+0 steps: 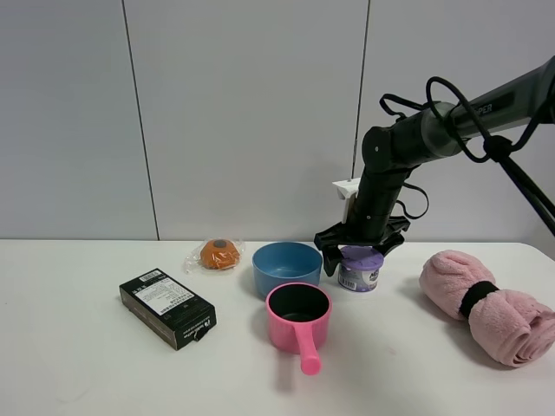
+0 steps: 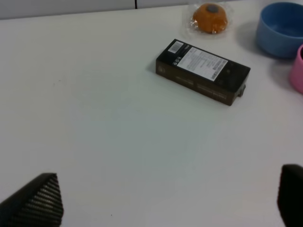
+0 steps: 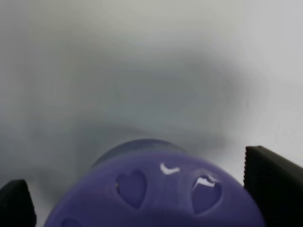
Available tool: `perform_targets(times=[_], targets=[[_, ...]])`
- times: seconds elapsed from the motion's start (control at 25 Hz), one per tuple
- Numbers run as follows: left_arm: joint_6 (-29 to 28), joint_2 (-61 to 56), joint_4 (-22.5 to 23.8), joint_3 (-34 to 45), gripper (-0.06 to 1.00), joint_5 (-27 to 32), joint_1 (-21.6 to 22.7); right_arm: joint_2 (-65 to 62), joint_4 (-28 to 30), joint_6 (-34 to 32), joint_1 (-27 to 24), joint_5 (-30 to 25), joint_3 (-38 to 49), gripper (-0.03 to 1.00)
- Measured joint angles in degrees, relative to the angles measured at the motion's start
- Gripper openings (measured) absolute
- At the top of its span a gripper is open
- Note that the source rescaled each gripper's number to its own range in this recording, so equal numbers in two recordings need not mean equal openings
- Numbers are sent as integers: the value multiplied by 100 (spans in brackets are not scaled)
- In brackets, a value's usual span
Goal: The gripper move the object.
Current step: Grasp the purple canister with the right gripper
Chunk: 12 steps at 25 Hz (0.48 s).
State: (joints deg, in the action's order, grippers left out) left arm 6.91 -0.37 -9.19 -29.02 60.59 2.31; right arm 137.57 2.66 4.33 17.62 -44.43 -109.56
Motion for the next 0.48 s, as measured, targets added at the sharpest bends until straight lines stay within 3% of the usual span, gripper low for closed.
perform_targets(times=[0.2,0.24,0.32,0.48], targets=[[0,0,0,0,100,0,0,0,-18,-12,0,-6,0,35],[0,0,0,0,100,0,0,0,-23,-11,0,-6,0,27],[0,0,0,0,100,0,0,0,-23,-40,0,-23,0,0],[0,0,0,0,100,0,0,0,-23,-86,0,-43,0,0]])
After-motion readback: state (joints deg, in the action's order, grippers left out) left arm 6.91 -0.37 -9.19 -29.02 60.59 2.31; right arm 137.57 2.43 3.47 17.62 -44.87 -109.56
